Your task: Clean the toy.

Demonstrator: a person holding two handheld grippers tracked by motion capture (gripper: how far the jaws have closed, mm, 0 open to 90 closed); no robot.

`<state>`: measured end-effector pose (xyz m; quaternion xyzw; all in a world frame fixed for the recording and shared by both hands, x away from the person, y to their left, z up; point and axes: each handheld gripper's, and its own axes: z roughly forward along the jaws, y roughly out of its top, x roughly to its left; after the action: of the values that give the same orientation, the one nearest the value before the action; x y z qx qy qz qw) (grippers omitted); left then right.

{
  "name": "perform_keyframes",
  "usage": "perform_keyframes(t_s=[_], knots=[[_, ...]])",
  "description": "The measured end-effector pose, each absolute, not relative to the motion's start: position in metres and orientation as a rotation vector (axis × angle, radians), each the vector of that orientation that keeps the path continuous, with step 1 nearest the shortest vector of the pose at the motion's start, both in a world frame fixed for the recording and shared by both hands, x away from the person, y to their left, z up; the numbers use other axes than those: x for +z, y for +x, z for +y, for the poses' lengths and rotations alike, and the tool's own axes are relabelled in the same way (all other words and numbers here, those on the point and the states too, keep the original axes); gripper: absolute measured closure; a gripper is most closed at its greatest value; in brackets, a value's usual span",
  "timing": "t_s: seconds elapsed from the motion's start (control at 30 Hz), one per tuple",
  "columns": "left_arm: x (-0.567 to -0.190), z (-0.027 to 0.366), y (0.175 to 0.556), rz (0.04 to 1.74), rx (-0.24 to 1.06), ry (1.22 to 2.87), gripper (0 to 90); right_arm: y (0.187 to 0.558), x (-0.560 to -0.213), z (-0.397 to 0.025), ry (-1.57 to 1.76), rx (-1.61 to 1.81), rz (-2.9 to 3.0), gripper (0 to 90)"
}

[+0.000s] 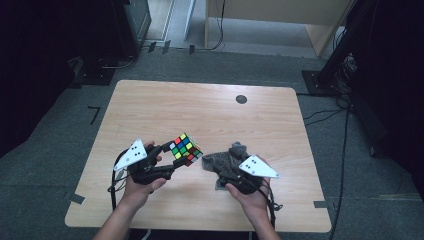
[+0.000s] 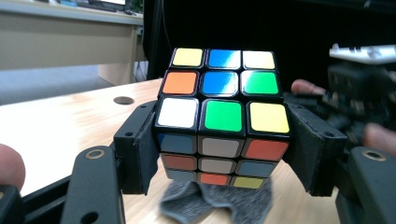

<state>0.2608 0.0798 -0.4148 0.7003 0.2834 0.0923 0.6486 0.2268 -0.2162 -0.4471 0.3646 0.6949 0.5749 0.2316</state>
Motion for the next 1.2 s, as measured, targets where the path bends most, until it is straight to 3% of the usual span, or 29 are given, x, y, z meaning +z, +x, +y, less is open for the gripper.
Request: perform_keyframes(t_s=[0.33,0.73,1.0,1.2], knots=[[-0.417,0.065,0.258,0.673,0.152,1.641,33.9,0.21,-0.446,-0.178,0.783,1.529,1.928,19.2],[-0.42,0.05,0.257,0.724,0.021,1.654,33.8,0.204,-0.449,-0.173,0.701,1.429,1.859,34.5],[-0.425,0.056,0.264,0.715,-0.064,1.622,31.6,0.207,-0.449,-0.175,0.692,1.417,1.926,34.9],[-0.42,0.076,0.268,0.689,0.011,1.539,28.3,0.214,-0.453,-0.185,0.774,1.362,1.943,34.9]])
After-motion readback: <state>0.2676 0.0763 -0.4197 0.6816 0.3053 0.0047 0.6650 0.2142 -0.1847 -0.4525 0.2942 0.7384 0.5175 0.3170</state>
